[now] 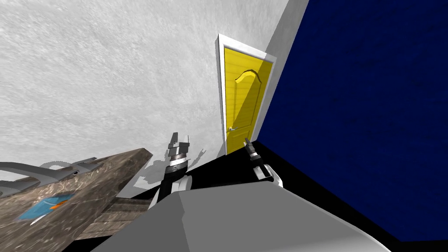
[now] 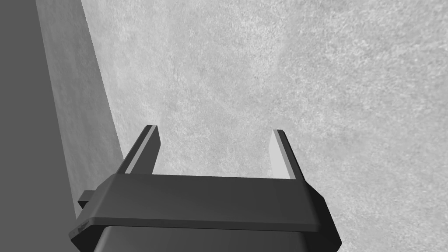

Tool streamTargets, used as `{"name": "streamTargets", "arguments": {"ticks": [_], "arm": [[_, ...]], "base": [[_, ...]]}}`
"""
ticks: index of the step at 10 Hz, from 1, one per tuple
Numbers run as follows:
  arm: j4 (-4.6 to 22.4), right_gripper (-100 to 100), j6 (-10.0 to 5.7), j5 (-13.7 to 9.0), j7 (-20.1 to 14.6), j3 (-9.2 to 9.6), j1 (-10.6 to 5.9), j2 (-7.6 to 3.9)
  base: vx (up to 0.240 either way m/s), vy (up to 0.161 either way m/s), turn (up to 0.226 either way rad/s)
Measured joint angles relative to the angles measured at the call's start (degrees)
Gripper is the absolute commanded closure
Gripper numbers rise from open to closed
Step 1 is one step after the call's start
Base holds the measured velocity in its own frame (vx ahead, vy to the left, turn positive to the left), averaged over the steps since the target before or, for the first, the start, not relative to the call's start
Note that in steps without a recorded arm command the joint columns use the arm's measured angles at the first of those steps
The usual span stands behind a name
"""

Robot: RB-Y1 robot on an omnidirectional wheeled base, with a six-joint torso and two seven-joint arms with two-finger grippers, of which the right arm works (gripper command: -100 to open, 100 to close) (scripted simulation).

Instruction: Pull the door open

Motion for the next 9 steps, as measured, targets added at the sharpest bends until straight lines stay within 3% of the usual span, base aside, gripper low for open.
{"name": "streamTargets", "arguments": {"ticks": [9], "arm": [[15.20, -100, -3.88, 1.77, -5.09, -0.17, -5.67, -3.49]], "base": [[0.101, -0.011, 0.062]]}}
